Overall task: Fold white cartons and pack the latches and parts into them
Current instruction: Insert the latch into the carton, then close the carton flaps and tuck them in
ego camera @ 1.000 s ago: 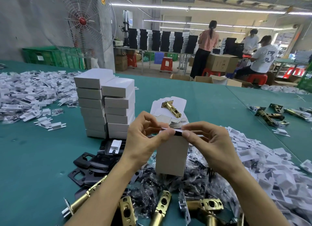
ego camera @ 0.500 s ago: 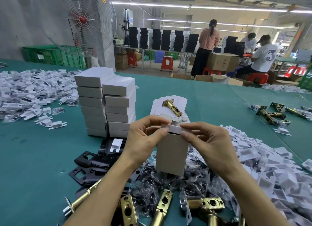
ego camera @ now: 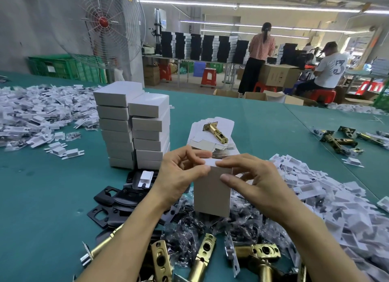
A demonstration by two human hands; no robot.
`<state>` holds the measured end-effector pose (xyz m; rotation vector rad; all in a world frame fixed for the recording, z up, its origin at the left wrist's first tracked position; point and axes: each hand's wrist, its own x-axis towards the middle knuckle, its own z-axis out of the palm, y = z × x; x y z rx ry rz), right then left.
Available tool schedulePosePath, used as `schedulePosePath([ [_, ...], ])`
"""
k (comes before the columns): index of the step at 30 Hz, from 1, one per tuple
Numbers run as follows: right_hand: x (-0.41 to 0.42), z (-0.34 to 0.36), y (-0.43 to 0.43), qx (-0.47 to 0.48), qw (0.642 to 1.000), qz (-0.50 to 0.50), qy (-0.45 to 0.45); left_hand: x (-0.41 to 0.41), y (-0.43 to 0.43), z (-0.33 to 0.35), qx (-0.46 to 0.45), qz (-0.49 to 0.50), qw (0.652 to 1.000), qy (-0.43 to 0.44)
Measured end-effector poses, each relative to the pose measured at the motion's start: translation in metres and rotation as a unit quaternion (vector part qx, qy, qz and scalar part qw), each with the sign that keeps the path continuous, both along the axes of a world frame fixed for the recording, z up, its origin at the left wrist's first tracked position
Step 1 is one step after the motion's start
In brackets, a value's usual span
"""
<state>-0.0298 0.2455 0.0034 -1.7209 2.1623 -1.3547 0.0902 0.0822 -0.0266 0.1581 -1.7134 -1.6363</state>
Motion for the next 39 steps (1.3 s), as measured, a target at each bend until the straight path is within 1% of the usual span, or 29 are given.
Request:
schedulePosePath([
  [2,0.000,-0.002,0.000,0.019,0.999,0.005,-0.047,0.000,0.001,0.000,0.012,-0.005,1.000,-0.011],
  [4,0.000,-0.002,0.000,0.014,0.995,0.009,-0.100,0.000,0.003,0.001,0.028,-0.013,0.999,-0.035],
  [8,0.000,-0.003,0.000,-0.020,0.990,0.005,-0.139,-0.001,0.007,0.005,0.037,-0.011,0.998,-0.042],
  [10,0.001,-0.001,0.000,-0.036,0.985,0.004,-0.167,-0.001,0.008,0.009,0.018,0.008,0.999,-0.051],
  [12,0.002,0.004,0.000,-0.087,0.974,-0.003,-0.211,-0.001,0.008,0.013,-0.001,0.007,0.997,-0.081],
  [14,-0.001,0.008,0.000,-0.147,0.945,-0.032,-0.292,0.001,0.010,0.018,-0.001,-0.021,0.989,-0.143],
  [16,-0.005,0.011,0.001,-0.187,0.898,-0.061,-0.392,0.002,0.015,0.025,0.032,-0.072,0.980,-0.185],
  [18,-0.007,0.012,0.000,-0.194,0.860,-0.066,-0.468,0.001,0.023,0.033,0.089,-0.089,0.979,-0.163],
  [19,-0.005,0.011,-0.001,-0.191,0.848,-0.060,-0.491,0.000,0.028,0.036,0.110,-0.068,0.981,-0.147],
  [20,-0.002,0.011,-0.003,-0.187,0.843,-0.053,-0.502,-0.002,0.032,0.039,0.117,-0.035,0.983,-0.139],
  [22,0.003,0.011,-0.006,-0.183,0.853,-0.047,-0.486,-0.004,0.037,0.040,0.099,0.028,0.986,-0.134],
  [24,0.006,0.011,-0.008,-0.181,0.866,-0.049,-0.463,-0.004,0.040,0.039,0.082,0.052,0.986,-0.133],
  [27,0.004,0.014,-0.007,-0.164,0.866,-0.032,-0.472,-0.004,0.040,0.042,0.065,0.080,0.985,-0.141],
  [29,0.007,0.015,-0.006,-0.131,0.866,-0.011,-0.482,-0.009,0.036,0.051,0.074,0.114,0.984,-0.114],
  [31,0.012,0.015,-0.008,-0.089,0.881,-0.005,-0.464,-0.016,0.024,0.069,0.097,0.156,0.980,-0.074],
  [34,0.016,0.014,-0.008,-0.055,0.891,0.002,-0.452,-0.020,-0.003,0.108,0.180,0.215,0.960,-0.022],
  [37,0.017,0.014,-0.007,-0.028,0.889,0.003,-0.457,-0.017,-0.023,0.139,0.242,0.216,0.946,0.017],
  [39,0.018,0.014,-0.007,-0.012,0.888,0.006,-0.460,-0.016,-0.029,0.147,0.274,0.215,0.937,0.039],
])
